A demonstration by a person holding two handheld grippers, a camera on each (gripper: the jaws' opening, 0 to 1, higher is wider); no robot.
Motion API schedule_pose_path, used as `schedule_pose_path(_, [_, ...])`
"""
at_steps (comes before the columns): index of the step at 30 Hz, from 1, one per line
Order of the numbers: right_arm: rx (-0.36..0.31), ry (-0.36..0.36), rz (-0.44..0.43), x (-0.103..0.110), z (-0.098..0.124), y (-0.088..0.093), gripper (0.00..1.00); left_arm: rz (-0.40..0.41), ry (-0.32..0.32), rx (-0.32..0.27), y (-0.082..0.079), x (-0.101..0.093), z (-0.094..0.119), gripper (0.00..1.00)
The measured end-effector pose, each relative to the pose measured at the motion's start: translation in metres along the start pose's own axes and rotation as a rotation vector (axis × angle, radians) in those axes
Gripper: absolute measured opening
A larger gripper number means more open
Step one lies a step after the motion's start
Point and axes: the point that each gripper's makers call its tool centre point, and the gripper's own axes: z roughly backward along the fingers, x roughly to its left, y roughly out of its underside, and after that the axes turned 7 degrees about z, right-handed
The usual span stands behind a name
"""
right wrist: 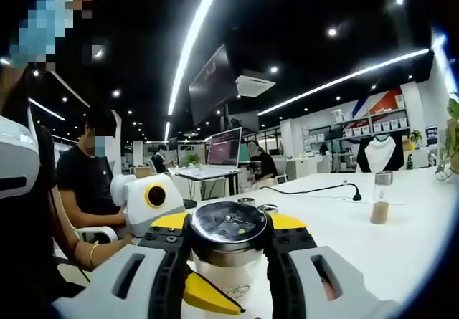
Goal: Rotate the seasoning bottle until the label or dispensing opening points toward the visible target arrow and the bottle remains upright within the marked orientation range
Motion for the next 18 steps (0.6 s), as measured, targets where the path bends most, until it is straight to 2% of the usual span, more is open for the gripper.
schedule_pose_path(5, [0.012,-0.024,0.032,0.0025,0.0002,-0.0018,0.39,-0.022,0.014,0.007,-0.0011,0.0002,-0.0008,0.47])
schedule_pose_path(12, [0.004,-0.035,0.044,0.0007,0.0045,-0.0062,0.39,-0.065,0.069,0.011,-0.0069,-0.0004,-0.0041,0.47])
schedule_pose_path(18, [0.020,-0.050,0.059,0.0004,0.0061,-0.0057,0.39,-0.079,0.107,0.024,-0.0054,-0.0026,-0.0055,0.47])
